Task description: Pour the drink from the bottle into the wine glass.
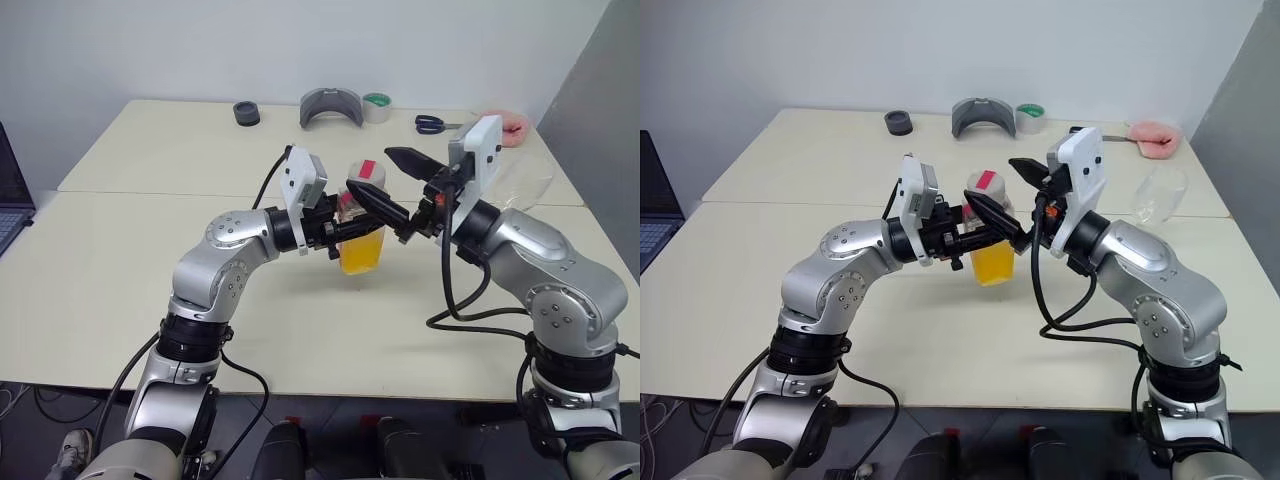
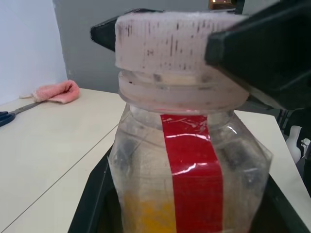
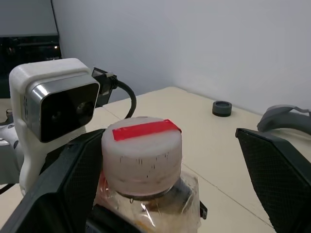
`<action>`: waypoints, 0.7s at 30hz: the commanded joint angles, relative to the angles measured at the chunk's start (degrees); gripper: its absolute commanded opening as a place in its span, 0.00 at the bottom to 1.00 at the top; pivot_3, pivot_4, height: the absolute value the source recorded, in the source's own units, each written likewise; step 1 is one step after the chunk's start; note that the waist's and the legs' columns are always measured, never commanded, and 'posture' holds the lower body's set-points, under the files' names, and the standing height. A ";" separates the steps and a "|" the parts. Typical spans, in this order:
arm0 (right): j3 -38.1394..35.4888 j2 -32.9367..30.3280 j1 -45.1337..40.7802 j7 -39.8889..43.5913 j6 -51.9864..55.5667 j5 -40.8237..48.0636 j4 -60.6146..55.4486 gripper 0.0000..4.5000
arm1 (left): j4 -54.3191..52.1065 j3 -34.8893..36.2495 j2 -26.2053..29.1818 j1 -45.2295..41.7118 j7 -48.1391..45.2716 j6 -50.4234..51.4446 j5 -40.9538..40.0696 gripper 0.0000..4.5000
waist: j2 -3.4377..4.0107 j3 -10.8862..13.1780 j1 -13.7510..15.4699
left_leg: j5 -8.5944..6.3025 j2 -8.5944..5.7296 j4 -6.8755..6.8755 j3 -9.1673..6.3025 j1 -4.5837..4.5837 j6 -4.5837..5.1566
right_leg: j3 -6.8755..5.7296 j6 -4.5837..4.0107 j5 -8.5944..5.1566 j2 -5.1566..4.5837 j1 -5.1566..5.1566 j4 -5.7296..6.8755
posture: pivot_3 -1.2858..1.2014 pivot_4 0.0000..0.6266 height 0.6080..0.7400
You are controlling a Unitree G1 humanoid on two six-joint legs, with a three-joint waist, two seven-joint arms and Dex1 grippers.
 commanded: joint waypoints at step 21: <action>-7.43 -6.66 3.01 1.06 1.04 7.39 -2.90 0.99 | -1.59 1.24 -0.05 -1.89 -0.24 -1.39 -0.40 0.39 | 0.00 0.00 0.00 | 0.00 -0.01 0.00 0.00 0.00 0.00 | 0.01 0.01 0.00 0.00 0.01 0.00 | 0.52 0.24 1.00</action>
